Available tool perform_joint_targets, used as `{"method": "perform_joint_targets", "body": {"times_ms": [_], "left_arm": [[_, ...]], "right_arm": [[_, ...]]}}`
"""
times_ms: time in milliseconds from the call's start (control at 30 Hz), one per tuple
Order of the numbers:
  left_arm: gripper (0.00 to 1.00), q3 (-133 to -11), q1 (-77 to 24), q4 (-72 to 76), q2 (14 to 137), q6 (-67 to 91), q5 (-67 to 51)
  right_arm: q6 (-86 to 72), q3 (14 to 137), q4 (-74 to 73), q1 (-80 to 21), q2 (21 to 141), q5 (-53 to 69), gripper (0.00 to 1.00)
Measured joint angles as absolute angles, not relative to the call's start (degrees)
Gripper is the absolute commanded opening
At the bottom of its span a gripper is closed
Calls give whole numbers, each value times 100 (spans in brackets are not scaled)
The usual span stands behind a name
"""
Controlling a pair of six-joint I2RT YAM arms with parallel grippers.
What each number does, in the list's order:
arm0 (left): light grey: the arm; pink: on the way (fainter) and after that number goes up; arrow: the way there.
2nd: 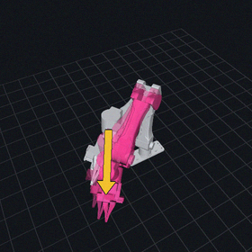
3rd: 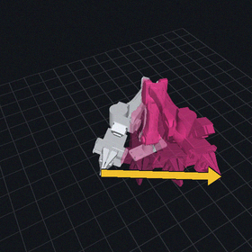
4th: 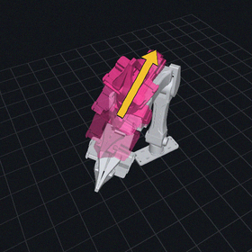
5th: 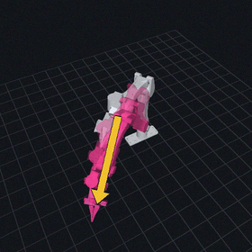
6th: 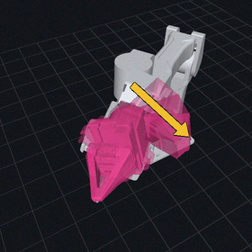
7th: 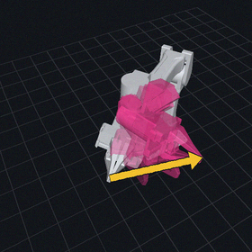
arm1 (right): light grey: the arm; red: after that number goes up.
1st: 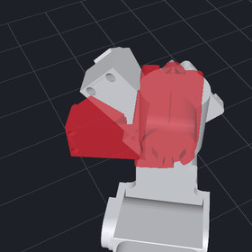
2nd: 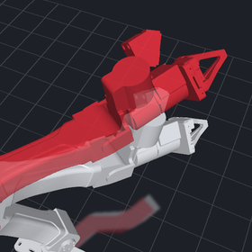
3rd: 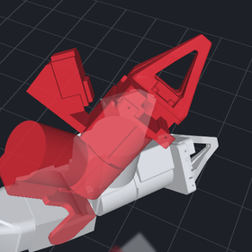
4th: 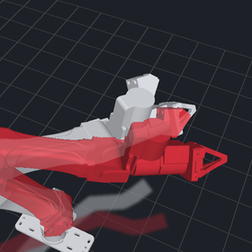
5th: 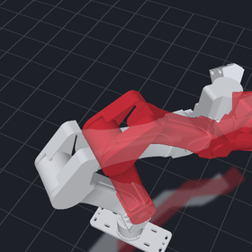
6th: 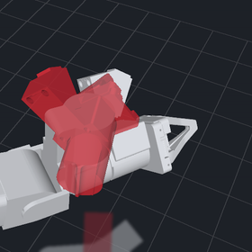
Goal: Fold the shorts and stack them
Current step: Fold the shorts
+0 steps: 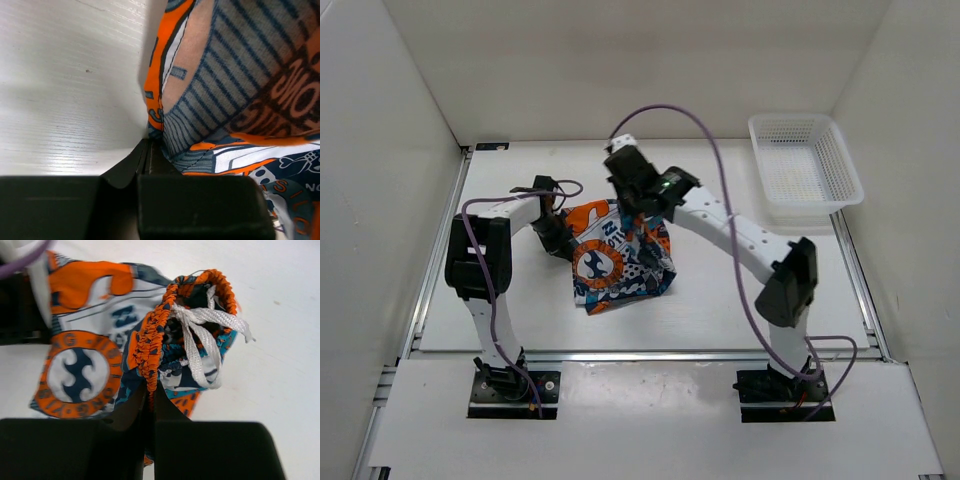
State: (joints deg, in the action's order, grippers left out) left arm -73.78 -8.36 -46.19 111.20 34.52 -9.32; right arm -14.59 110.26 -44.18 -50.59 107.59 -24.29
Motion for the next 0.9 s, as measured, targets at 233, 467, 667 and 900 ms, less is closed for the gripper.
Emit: {"method": "perform_joint_targets", "body": {"times_ms": [233, 467, 667, 900], "left_arm": [[10, -7319, -792, -4558, 11085, 3459, -945], [20, -6997, -497, -4475, 10825, 3476, -932], [56, -7046, 97, -4831, 10272, 3363, -886], [21, -8278, 183, -5304, 9376, 3151, -746]], "right_arm": [[-1457, 12158, -4475, -5745, 12263, -2222, 0], [-1529, 12630, -4539, -5826, 13120, -1763, 46], [-1610, 12713, -4495, -5813, 13096, -1518, 100], [-1855, 11419, -4104, -5682, 11448, -1474, 16]]}}
